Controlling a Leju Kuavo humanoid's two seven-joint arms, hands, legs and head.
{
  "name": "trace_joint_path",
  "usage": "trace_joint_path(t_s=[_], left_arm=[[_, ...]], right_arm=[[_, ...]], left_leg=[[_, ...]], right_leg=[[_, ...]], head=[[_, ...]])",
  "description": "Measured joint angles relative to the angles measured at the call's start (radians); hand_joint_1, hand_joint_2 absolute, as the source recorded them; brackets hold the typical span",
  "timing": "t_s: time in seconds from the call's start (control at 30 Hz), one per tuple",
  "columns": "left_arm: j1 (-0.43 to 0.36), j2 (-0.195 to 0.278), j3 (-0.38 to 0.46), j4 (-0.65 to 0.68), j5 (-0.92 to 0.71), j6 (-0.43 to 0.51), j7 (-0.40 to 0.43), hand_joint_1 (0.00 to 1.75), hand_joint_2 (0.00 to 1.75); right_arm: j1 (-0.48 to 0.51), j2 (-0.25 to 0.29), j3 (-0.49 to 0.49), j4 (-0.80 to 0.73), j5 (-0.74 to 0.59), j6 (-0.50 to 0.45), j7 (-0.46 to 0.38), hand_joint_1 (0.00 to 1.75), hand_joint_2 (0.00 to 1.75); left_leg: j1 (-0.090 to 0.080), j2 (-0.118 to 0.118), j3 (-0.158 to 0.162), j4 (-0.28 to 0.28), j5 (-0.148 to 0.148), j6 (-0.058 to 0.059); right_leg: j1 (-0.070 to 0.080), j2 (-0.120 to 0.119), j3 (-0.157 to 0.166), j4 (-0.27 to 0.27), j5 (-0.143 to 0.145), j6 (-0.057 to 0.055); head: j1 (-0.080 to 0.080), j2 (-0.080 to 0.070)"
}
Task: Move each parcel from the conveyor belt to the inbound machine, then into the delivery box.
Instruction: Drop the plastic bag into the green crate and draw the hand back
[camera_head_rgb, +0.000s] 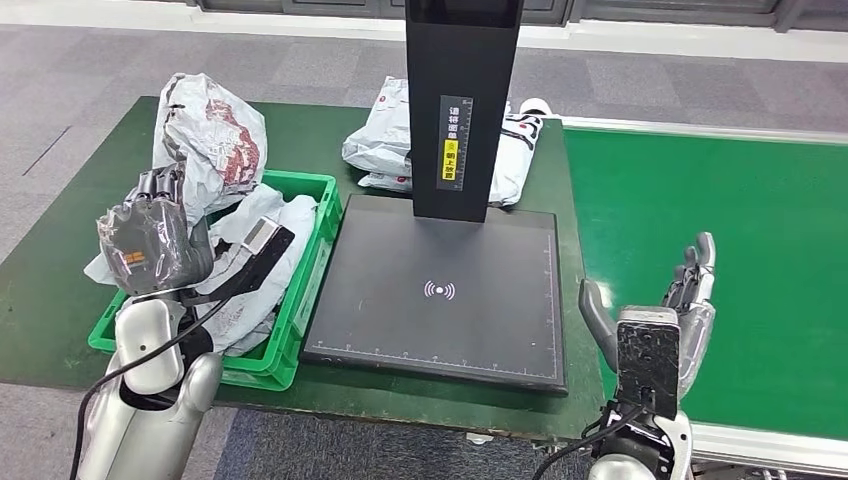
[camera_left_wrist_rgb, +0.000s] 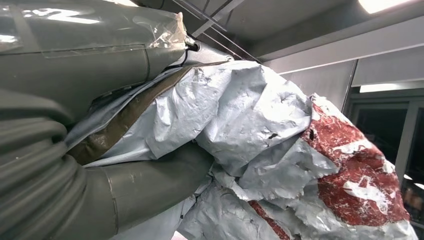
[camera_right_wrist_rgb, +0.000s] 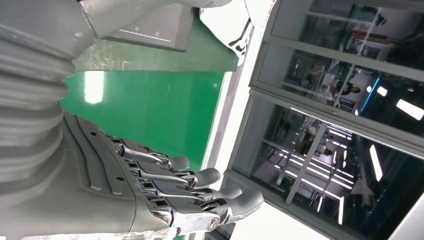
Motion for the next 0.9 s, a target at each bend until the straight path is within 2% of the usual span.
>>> trace_joint_path(t_s=[0.13,0.23,0.33,0.5,0.63,0.7,0.77,0.87,0.9], left_arm=[[-0.014,0.051,-0.052,0.012,0.0,-0.046,0.076,1.75,1.75],[-0.017,0.071,-0.081,0.022,0.0,-0.064,0.076,1.75,1.75],[-0.018,0.073,-0.109,0.067,0.0,-0.138,0.001,1.75,1.75],[-0.01,0.049,-0.137,0.24,0.0,-0.311,-0.169,1.75,1.75],[-0.024,0.038,-0.15,0.364,0.0,-0.382,-0.212,1.75,1.75],[-0.045,0.033,-0.158,0.405,0.0,-0.402,-0.223,1.69,1.75],[-0.065,0.03,-0.167,0.434,0.0,-0.416,-0.232,1.31,1.75],[-0.09,0.023,-0.176,0.47,0.0,-0.429,-0.238,0.44,1.75],[-0.096,0.021,-0.178,0.478,0.0,-0.436,-0.239,0.23,1.75]], right_arm=[[-0.003,-0.001,0.0,0.002,0.0,0.0,0.0,0.0,1.75],[-0.003,-0.001,0.0,0.006,0.0,0.0,0.0,0.0,1.75],[-0.005,-0.001,0.0,0.009,-0.001,0.005,-0.003,0.0,1.75],[-0.023,-0.001,0.0,0.027,-0.012,0.03,-0.014,0.0,1.75],[-0.034,-0.001,-0.001,0.04,-0.015,0.044,-0.019,0.0,1.75],[-0.036,-0.001,-0.002,0.042,-0.013,0.048,-0.015,0.0,1.75],[-0.036,-0.001,-0.005,0.042,-0.011,0.053,-0.008,0.0,1.75],[-0.035,-0.001,-0.011,0.042,-0.008,0.056,-0.003,0.0,1.75],[-0.033,-0.001,-0.014,0.042,-0.006,0.057,-0.003,0.0,1.75]], left_leg=[[0.0,0.0,0.0,0.0,0.0,0.0],[0.0,0.0,0.0,0.0,0.0,0.0],[0.0,0.0,0.0,0.0,0.0,0.0],[0.0,0.001,0.0,0.0,0.0,0.0],[0.0,-0.001,0.002,0.0,0.0,0.0],[0.0,-0.003,0.005,0.0,-0.001,0.0],[0.0,-0.003,0.008,0.0,-0.002,0.0],[0.0,-0.004,0.014,-0.001,-0.003,0.0],[0.0,-0.004,0.016,-0.001,-0.004,0.0]], right_leg=[[0.0,0.0,0.0,0.0,0.0,0.0],[0.0,0.0,0.0,0.0,0.0,0.0],[0.0,0.0,0.0,0.0,0.0,0.0],[0.0,0.001,0.0,0.0,0.0,0.0],[0.0,-0.001,0.002,0.0,0.0,0.0],[0.0,-0.003,0.006,0.0,-0.002,0.0],[0.0,-0.004,0.01,0.0,-0.003,0.0],[0.0,-0.005,0.015,0.0,-0.005,-0.001],[0.0,-0.005,0.017,0.0,-0.006,-0.001]], head=[[0.0,0.0],[0.0,0.0],[0.0,0.0],[0.0,0.0],[0.0,0.0],[0.0,0.0],[0.0,0.0],[0.0,0.0],[0.0,0.0]])
